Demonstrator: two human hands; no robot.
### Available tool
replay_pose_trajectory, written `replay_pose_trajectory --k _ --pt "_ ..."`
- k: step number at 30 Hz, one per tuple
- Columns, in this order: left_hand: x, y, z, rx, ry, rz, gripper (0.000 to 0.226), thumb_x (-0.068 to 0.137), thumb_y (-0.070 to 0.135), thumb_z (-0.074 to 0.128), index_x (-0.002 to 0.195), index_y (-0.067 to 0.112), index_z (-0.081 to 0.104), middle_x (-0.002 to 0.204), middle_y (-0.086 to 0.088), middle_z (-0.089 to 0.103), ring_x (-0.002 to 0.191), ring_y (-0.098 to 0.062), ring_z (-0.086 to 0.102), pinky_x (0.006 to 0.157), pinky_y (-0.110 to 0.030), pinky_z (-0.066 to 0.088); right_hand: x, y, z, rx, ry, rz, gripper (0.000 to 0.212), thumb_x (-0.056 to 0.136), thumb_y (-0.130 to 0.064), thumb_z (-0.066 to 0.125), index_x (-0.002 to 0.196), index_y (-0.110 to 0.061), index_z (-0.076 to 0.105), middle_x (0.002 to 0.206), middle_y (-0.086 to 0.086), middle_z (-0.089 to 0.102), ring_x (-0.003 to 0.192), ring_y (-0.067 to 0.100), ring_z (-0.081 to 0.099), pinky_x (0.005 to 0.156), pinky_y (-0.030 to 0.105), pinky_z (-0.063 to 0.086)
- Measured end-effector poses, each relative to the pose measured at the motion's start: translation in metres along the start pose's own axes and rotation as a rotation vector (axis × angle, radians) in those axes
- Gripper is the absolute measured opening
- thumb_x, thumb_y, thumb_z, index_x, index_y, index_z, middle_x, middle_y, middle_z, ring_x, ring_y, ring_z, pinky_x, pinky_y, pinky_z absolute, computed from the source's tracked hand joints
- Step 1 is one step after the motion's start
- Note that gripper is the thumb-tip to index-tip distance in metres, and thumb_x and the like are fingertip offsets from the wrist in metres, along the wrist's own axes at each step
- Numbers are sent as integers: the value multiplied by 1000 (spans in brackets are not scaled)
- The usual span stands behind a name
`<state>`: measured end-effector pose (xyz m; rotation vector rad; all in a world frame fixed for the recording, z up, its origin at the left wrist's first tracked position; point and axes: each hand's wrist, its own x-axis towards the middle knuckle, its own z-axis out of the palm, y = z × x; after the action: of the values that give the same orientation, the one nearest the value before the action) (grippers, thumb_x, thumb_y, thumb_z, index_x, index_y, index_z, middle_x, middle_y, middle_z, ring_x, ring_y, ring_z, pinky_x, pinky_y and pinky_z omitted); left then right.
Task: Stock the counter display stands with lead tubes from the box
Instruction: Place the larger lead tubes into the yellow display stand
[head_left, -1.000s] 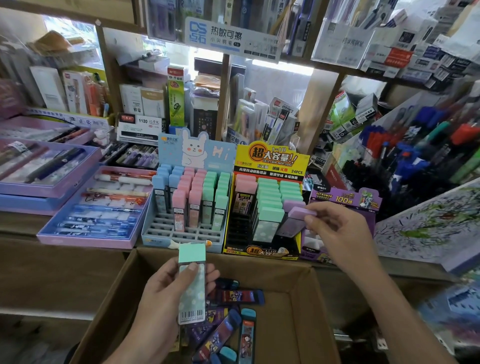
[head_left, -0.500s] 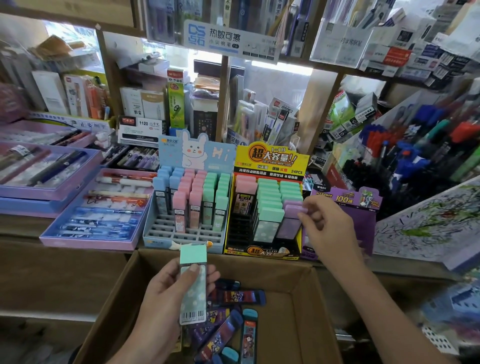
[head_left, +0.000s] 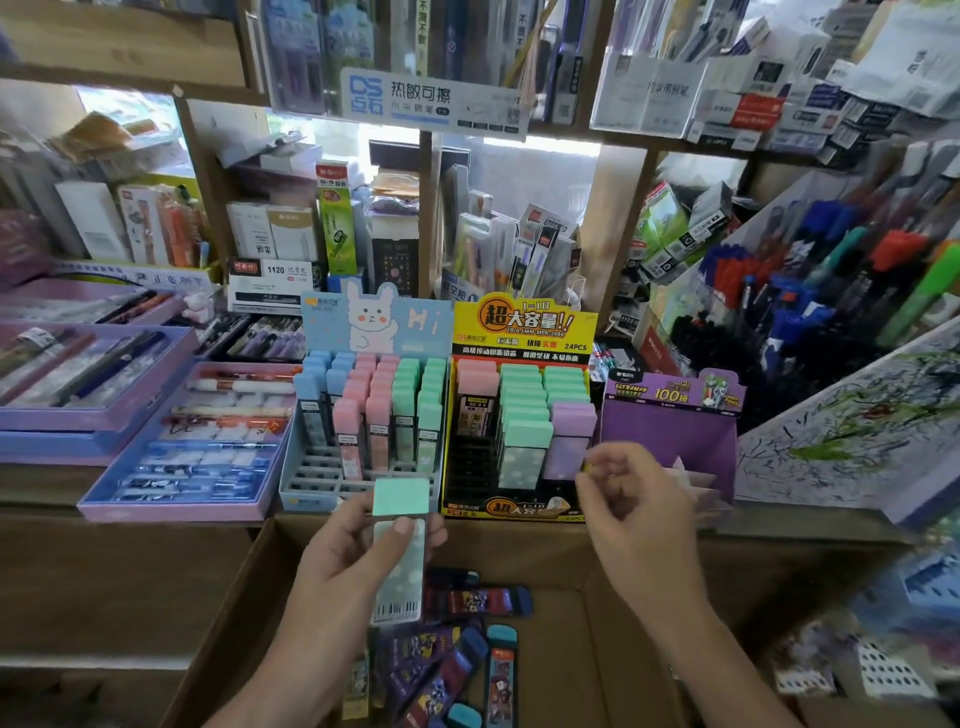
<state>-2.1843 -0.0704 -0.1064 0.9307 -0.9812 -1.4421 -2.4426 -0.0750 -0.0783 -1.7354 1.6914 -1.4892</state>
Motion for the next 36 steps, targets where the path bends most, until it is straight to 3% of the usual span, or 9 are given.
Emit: replay_pose_trajectory --k 2,4,7,10,14,21,28,32,36 --pt "4 13 6 58 -49 39 34 82 38 72 116 34 72 115 -10 78 109 -25 74 86 -27 61 -18 3 6 35 -97 96 27 91 -10 73 98 -36 67 89 -14 67 75 8 65 61 14 51" --pt "10 23 15 118 -93 76 30 89 38 69 118 35 71 116 -6 77 110 -23 74 82 -33 63 -29 9 12 21 -232 206 25 91 -13 74 96 -37 67 91 -16 68 76 5 65 64 14 51" --pt "20 32 31 231 -142 146 24 95 40 69 119 34 70 117 -4 75 111 -26 71 93 -53 59 -37 19 18 -42 -405 354 20 92 -25 74 100 -40 64 89 -16 69 82 -2 66 69 15 49" --pt "29 36 48 333 -192 225 27 93 39 66 119 32 71 115 0 74 109 -21 70 96 -52 57 -40 26 24 -63 -472 441 19 92 -30 74 103 -41 62 91 -10 71 88 -2 66 76 16 50" --pt "44 41 67 414 -259 277 18 97 28 69 114 33 73 108 2 75 104 -19 70 94 -41 58 -42 33 24 -108 -505 497 16 93 -29 72 102 -38 63 95 -7 71 90 2 67 81 21 53" --pt "66 44 83 437 -204 301 27 89 5 76 110 21 76 99 7 79 88 -3 71 78 -17 57 -42 35 21 -124 -559 530 15 96 -30 69 105 -38 61 100 -6 70 93 4 67 77 21 51" --pt "77 37 81 548 -145 306 28 89 8 77 103 32 76 97 9 78 92 -12 72 82 -26 60 -43 33 19 -137 -571 508 19 97 -26 69 110 -35 59 97 0 71 88 9 69 81 25 57" --pt "78 35 76 654 -138 301 27 90 13 77 99 39 74 90 19 76 88 -5 70 76 -21 57 -44 33 19 -149 -579 515 19 96 -27 69 108 -38 59 99 -3 71 90 7 69 82 25 57" --pt "78 33 72 751 -104 313 24 90 18 78 104 36 74 89 11 75 87 -8 70 80 -30 61 -43 32 20 -160 -584 518 17 97 -28 68 108 -37 59 98 -4 71 92 7 68 84 26 56"
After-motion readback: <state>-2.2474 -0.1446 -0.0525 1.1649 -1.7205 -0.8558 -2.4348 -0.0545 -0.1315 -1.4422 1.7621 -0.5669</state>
